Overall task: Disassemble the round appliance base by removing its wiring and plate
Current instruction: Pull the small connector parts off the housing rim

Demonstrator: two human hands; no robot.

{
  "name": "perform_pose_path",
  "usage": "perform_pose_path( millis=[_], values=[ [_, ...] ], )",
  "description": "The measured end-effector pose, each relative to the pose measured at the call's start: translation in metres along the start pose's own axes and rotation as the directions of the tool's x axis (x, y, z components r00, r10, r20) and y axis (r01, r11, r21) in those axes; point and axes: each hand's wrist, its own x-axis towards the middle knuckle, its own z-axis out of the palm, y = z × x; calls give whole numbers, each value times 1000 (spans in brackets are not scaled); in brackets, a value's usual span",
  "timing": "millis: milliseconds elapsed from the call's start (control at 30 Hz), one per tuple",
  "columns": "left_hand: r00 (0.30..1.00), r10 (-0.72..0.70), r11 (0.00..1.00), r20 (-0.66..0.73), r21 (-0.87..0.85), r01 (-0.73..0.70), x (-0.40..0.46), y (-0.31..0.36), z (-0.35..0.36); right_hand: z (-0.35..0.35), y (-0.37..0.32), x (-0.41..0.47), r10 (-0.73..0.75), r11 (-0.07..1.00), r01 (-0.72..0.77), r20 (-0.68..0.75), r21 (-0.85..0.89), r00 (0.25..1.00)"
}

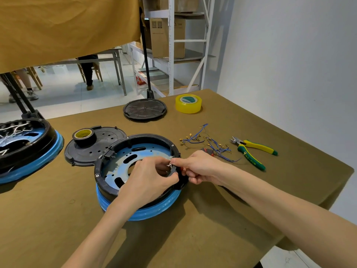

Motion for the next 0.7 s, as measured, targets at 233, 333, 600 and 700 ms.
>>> perform_pose_path(
  millis=[233,333,600,700],
  values=[
    [1000,13,1000,1,-14,-13,3,-3,1,-6,-10,-4,39,997,-32,108,-65,993],
    [1000,12,1000,-18,-21,-13,2,-4,1,-6,-14,-2,69,996,-63,113,-55,991],
    [999,32,999,22,-18,-32,3,-2,2,-2,-7,5,66,997,-67,-45,-24,997],
    [999,48,999,15,-17,-48,2,-1,1,-1,-8,6,66,996,-69,-47,-59,997]
  ],
)
